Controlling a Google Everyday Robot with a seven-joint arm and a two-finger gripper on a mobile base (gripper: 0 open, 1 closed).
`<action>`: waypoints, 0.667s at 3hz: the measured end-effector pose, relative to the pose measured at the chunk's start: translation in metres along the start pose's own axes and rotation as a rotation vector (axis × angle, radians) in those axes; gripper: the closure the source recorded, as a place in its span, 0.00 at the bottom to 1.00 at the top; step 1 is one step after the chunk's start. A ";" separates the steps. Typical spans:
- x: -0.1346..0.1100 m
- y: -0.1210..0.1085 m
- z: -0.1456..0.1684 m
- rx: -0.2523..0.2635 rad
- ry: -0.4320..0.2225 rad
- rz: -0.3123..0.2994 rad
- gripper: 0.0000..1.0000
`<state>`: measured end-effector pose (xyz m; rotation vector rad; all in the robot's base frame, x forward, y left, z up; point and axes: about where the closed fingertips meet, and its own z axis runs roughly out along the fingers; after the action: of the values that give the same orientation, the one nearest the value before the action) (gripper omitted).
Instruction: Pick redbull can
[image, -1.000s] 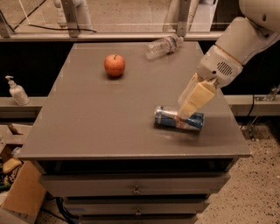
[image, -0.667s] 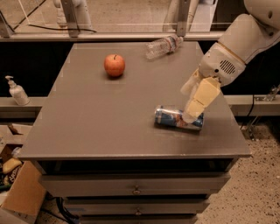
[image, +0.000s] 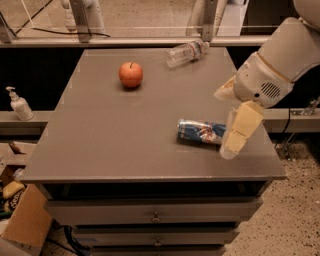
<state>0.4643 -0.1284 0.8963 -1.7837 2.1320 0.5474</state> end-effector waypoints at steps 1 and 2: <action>0.003 0.011 0.017 0.065 0.059 -0.085 0.00; 0.003 0.012 0.038 0.103 0.105 -0.128 0.00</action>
Offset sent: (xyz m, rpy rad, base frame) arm -0.0126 0.0279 -0.0559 -0.1808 -0.1858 0.0963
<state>0.4515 -0.1109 0.8628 -1.9125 2.0543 0.3136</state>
